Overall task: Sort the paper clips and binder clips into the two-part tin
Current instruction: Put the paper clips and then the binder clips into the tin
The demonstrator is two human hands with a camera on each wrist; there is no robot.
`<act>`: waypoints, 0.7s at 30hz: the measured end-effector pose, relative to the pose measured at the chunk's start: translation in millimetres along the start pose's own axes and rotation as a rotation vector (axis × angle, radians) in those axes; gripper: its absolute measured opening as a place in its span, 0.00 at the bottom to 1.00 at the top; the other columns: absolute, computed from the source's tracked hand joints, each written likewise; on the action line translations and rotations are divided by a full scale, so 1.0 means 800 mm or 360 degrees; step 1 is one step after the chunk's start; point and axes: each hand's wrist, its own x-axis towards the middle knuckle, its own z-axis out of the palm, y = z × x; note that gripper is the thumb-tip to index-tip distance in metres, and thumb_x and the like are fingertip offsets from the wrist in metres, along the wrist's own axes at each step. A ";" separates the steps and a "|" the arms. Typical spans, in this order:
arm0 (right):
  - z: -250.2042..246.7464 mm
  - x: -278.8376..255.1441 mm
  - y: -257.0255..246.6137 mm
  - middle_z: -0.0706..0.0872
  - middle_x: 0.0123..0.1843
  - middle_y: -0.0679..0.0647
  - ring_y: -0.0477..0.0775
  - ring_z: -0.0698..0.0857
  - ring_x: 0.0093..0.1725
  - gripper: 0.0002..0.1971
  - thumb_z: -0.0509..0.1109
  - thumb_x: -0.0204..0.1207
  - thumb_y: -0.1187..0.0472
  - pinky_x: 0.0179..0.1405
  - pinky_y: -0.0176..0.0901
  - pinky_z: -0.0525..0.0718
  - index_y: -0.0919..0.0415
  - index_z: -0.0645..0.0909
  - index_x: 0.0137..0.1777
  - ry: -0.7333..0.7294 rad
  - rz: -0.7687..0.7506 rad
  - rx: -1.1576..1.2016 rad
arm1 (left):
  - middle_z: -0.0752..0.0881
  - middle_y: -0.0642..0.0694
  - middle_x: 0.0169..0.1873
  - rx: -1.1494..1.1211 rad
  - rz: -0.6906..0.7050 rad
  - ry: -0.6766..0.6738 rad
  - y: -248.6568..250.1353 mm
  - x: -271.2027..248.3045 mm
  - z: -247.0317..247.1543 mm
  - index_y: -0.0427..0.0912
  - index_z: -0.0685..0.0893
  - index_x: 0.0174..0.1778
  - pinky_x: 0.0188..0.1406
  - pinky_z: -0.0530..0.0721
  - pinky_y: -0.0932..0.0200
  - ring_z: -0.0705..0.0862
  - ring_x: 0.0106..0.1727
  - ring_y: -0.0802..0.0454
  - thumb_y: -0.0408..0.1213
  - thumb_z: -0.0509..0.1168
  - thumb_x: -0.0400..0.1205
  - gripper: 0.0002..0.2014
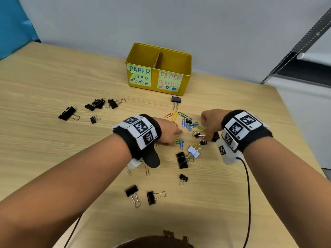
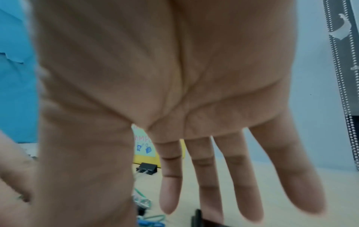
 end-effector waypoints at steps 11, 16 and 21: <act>0.011 0.015 -0.009 0.89 0.57 0.60 0.57 0.84 0.54 0.10 0.68 0.75 0.66 0.52 0.43 0.80 0.63 0.86 0.53 0.0392 -0.0100 0.0095 | 0.48 0.45 0.85 0.0050 0.0066 -0.0019 0.014 0.011 0.005 0.48 0.55 0.83 0.78 0.66 0.41 0.57 0.83 0.39 0.39 0.55 0.84 0.30; 0.000 0.007 0.022 0.86 0.59 0.61 0.60 0.84 0.55 0.13 0.62 0.77 0.70 0.52 0.43 0.80 0.66 0.85 0.57 0.0485 0.0104 0.0188 | 0.71 0.42 0.75 0.0048 -0.0104 0.0075 0.010 0.003 -0.001 0.43 0.69 0.77 0.68 0.72 0.43 0.73 0.74 0.41 0.42 0.54 0.85 0.22; -0.003 -0.003 0.021 0.86 0.44 0.55 0.53 0.83 0.41 0.09 0.72 0.71 0.66 0.39 0.40 0.83 0.66 0.83 0.52 0.0316 0.0111 0.0087 | 0.68 0.42 0.77 -0.0301 0.0244 0.0227 0.034 0.009 -0.005 0.53 0.58 0.82 0.70 0.77 0.45 0.74 0.73 0.42 0.37 0.57 0.84 0.29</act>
